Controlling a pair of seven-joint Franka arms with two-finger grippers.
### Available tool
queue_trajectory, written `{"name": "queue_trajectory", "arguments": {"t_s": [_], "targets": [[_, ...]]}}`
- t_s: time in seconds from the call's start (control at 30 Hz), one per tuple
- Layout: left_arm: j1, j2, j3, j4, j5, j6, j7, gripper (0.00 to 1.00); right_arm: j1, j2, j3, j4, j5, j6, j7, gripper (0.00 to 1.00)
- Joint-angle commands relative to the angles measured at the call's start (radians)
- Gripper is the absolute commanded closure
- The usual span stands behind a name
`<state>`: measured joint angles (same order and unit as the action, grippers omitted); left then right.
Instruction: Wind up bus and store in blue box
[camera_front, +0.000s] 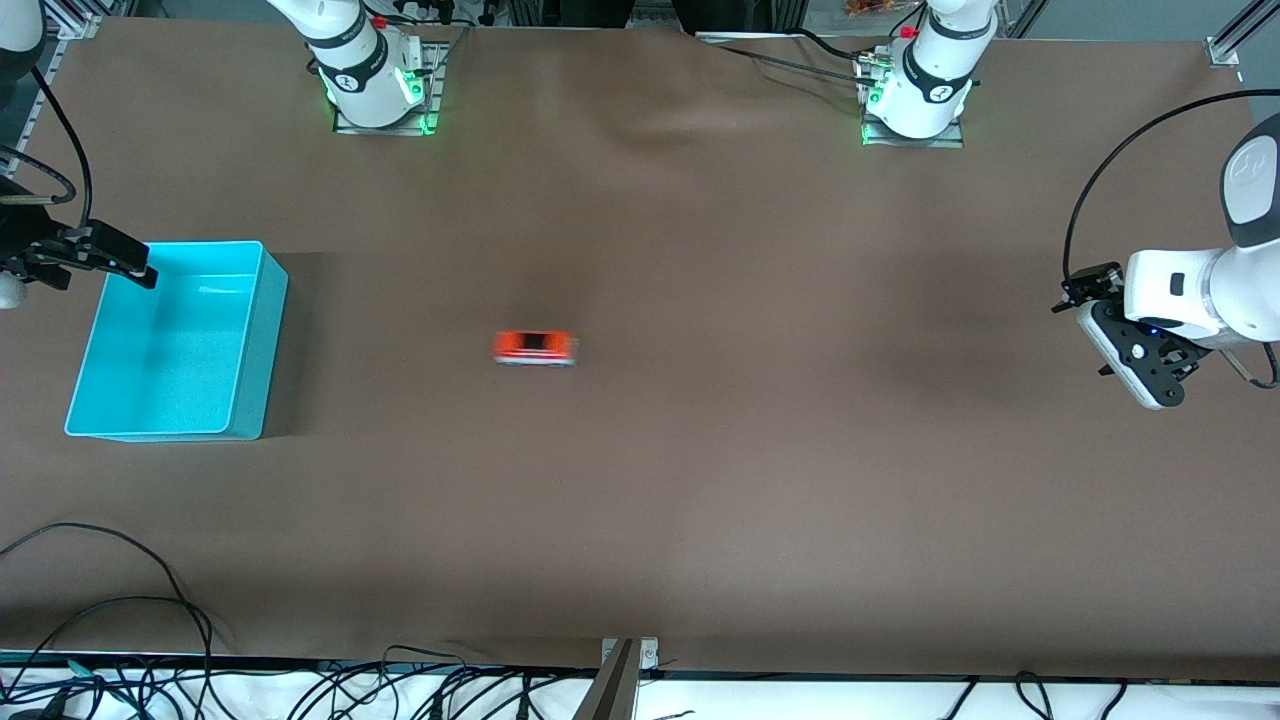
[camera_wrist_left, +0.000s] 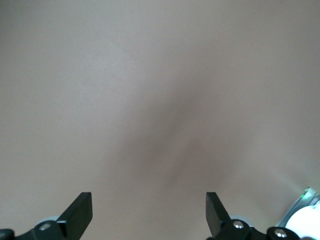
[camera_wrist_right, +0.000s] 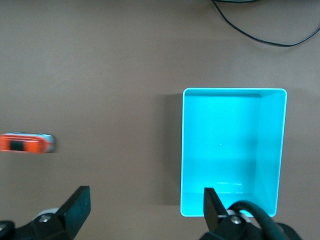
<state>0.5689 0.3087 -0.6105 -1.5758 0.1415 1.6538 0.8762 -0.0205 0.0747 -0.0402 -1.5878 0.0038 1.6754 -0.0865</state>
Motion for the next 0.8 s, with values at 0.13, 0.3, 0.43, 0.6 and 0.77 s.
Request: {"name": "queue_trajectory", "arguments": {"t_s": [0.13, 0.3, 0.43, 0.6, 0.77], "targets": [[0.003, 0.010, -0.035, 0.143, -0.071, -0.193, -0.186, 0.00, -0.001, 0.007, -0.003, 0.020, 0.019, -0.009, 0.001, 0.00], [0.003, 0.001, -0.049, 0.183, -0.131, -0.276, -0.278, 0.00, -0.001, 0.007, -0.003, 0.020, 0.018, -0.009, 0.001, 0.00], [0.000, -0.026, -0.051, 0.187, -0.118, -0.315, -0.290, 0.00, -0.001, 0.007, -0.003, 0.020, 0.019, -0.011, 0.001, 0.00], [-0.114, -0.082, 0.059, 0.172, -0.102, -0.316, -0.293, 0.00, -0.001, 0.007, -0.003, 0.020, 0.019, -0.011, -0.001, 0.00], [-0.326, -0.125, 0.293, 0.165, -0.111, -0.258, -0.293, 0.00, -0.001, 0.007, -0.003, 0.020, 0.019, -0.011, -0.001, 0.00]]}}
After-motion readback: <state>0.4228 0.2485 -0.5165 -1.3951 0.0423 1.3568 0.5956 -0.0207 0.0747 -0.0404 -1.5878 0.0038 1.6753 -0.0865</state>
